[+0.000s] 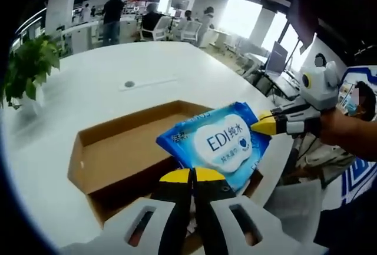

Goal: Operate the shoe box by opening the lid, removing the specified soft item, and placing it in the target area until the item is outside and the box remains undamaged.

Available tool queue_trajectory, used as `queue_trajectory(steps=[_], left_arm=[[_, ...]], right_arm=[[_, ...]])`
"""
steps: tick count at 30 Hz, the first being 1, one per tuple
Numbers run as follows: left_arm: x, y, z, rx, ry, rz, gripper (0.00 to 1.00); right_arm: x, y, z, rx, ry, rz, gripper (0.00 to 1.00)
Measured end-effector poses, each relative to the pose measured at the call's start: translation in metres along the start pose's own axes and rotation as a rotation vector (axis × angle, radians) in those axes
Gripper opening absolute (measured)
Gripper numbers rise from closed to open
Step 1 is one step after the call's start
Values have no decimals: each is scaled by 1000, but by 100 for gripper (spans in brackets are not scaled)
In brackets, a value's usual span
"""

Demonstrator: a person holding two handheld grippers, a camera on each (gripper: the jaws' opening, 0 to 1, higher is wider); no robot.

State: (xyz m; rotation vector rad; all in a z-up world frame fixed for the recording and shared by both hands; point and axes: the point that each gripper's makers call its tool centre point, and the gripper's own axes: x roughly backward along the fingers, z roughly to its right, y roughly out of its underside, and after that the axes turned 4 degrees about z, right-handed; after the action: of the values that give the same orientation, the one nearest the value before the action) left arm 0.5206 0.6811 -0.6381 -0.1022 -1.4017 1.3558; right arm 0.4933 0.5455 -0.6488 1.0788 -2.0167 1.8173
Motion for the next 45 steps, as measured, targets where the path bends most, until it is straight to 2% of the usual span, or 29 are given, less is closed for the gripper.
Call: queue_trajectory(steps=[11, 34, 45], left_arm=[[-24, -7, 27, -25, 39, -14, 0], [-91, -20, 95, -68, 136, -51, 0], [-120, -24, 117, -80, 172, -68, 0]], right_arm=[[18, 10, 30, -22, 36, 1, 0], [59, 34, 112, -76, 125, -1, 0], [71, 42, 146, -93, 158, -9, 0]])
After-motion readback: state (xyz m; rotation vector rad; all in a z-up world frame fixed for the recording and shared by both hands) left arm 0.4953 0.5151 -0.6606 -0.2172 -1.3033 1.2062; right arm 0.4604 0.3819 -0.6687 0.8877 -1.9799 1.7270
